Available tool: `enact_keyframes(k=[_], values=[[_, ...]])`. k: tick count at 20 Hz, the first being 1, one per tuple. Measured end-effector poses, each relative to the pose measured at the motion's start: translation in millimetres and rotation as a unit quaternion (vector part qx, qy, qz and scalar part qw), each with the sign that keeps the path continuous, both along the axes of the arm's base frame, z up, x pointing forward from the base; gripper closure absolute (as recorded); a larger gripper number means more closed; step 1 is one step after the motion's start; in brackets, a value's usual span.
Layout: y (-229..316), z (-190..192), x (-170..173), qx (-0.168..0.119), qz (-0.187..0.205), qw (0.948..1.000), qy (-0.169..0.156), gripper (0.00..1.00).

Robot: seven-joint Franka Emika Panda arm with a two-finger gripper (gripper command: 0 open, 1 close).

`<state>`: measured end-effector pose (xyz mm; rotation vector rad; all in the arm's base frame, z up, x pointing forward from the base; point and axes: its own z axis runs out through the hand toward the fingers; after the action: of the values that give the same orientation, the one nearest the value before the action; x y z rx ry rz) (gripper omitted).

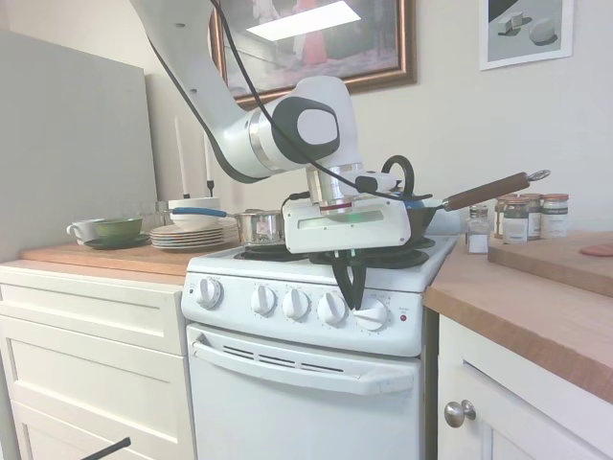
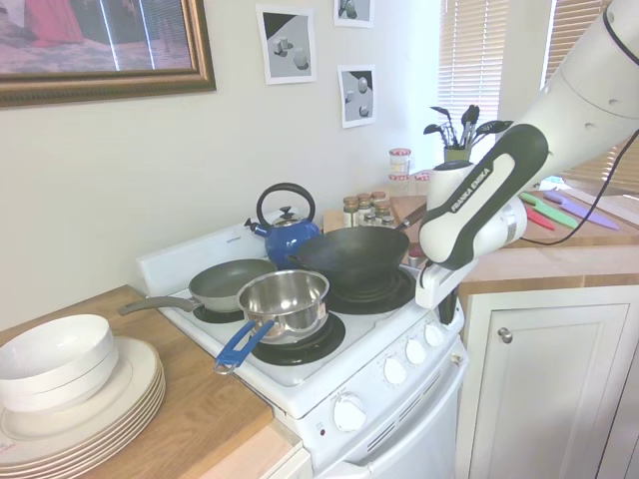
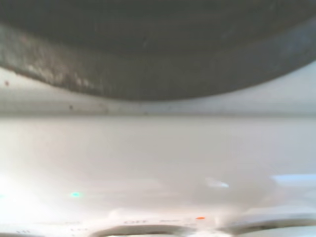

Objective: Turn on the stove on the bottom right

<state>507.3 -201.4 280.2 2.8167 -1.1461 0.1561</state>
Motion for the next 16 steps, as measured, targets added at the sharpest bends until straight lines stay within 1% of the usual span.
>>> enact_keyframes(k=[7, 16], values=[[-2, -7, -1, 0.006, -0.005, 1.0000, 0.002, 1.00], [-16, -18, -7, 0.005, -0.011, 0.9999, 0.009, 1.00]])
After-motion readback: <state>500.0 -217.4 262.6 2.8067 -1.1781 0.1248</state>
